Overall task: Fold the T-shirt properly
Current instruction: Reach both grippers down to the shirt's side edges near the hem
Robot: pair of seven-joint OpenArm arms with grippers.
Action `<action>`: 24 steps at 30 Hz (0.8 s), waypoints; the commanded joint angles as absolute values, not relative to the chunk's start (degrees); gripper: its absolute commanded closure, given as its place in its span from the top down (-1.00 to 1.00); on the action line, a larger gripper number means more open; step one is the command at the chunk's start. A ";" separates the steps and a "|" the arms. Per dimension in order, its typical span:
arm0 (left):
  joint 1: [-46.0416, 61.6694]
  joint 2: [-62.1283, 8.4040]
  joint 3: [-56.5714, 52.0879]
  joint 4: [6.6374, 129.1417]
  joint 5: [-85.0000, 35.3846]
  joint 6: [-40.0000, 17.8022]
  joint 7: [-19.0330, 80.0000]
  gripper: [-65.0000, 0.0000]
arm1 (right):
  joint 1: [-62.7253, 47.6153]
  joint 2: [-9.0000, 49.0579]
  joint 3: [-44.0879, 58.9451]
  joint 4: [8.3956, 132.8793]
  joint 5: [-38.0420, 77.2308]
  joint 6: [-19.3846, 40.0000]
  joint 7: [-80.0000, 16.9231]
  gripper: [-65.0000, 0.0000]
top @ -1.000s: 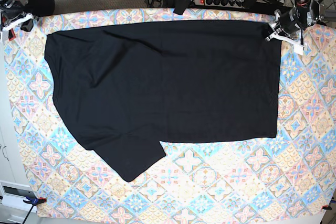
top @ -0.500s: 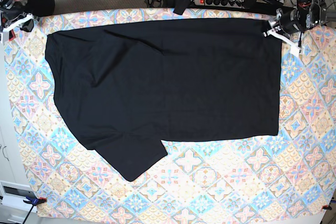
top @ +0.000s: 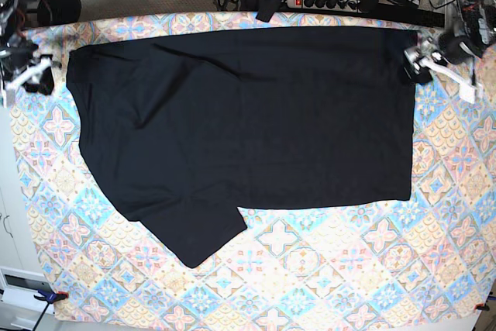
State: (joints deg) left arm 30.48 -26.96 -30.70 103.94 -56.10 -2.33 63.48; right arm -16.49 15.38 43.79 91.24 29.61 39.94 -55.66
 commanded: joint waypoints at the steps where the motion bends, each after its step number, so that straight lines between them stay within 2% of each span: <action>1: 29.05 -28.00 -31.25 104.31 -56.57 -2.42 63.52 0.97 | -15.08 17.19 43.30 92.18 28.44 40.00 -54.99 -0.28; 7: 17.89 -28.00 -31.08 97.10 -55.96 -2.42 65.10 0.97 | -5.58 17.80 33.19 91.65 20.18 40.00 -54.99 -0.28; 12: 8.04 -28.00 -30.90 86.29 -55.78 -2.42 65.10 0.96 | 4.26 17.80 26.33 88.40 13.58 40.00 -54.99 -0.28; 18: -3.91 -28.00 -28.70 74.33 -52.35 -2.51 64.66 0.62 | 9.89 17.80 23.34 80.13 11.65 40.00 -54.64 -0.28; 24: -12.88 -26.86 -22.29 65.36 -45.05 -2.51 57.71 0.27 | 14.90 17.71 20.97 75.74 11.56 40.00 -54.46 -0.28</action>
State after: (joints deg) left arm -12.29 -25.47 -21.89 64.49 -44.88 -2.39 57.95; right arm 14.20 16.51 20.64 74.94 11.18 39.97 -55.07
